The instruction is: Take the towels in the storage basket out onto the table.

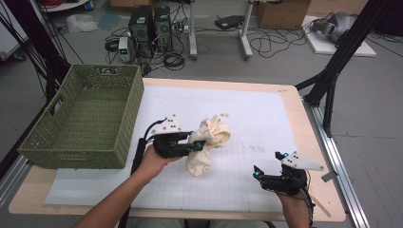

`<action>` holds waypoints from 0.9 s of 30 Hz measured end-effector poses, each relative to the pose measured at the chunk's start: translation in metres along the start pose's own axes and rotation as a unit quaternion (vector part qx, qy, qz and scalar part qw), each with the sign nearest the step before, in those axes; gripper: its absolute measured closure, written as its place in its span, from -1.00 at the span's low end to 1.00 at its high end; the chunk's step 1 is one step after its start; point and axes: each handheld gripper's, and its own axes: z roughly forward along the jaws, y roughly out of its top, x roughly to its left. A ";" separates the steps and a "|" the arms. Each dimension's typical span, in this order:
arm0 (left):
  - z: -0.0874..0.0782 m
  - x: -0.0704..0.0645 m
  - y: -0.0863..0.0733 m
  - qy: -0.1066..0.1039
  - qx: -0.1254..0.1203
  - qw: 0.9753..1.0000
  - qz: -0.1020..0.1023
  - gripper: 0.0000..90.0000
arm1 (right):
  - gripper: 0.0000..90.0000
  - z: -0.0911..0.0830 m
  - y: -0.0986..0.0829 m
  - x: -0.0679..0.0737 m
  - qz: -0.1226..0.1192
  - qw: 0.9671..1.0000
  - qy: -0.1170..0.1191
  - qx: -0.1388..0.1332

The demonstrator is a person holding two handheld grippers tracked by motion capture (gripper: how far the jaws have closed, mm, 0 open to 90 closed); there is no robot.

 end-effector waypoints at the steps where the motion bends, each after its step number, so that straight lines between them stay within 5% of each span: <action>1: 0.005 -0.002 -0.003 -0.007 0.006 1.000 0.001 0.53 | -0.85 0.001 0.000 0.000 -0.010 1.000 -0.001 -0.003; 5: 0.023 -0.004 -0.015 -0.021 0.021 1.000 0.000 0.49 | -0.85 0.002 0.000 0.002 -0.013 1.000 -0.001 -0.006; 8: 0.033 0.006 -0.027 0.007 0.048 0.999 -0.019 0.14 | -0.85 0.004 -0.001 0.002 -0.012 1.000 0.000 -0.001; 9: 0.034 0.015 -0.035 0.042 0.066 0.996 -0.041 -0.06 | -0.85 0.004 -0.001 0.002 -0.015 1.000 -0.002 0.001; 11: 0.027 0.021 -0.036 0.075 0.058 0.994 -0.056 -0.39 | -0.85 0.005 -0.002 0.002 -0.016 1.000 -0.002 0.006; 16: -0.006 0.024 -0.031 0.123 0.027 0.991 -0.037 -0.54 | -0.85 0.006 -0.002 -0.001 -0.014 1.000 -0.001 0.007; 21: -0.048 0.025 -0.047 0.152 -0.006 0.988 -0.040 -0.57 | -0.85 0.012 -0.001 0.000 -0.021 1.000 0.001 0.006; 27: -0.061 0.027 -0.065 0.160 -0.008 0.986 -0.050 -0.57 | -0.85 0.019 0.000 0.002 -0.026 0.999 0.000 0.022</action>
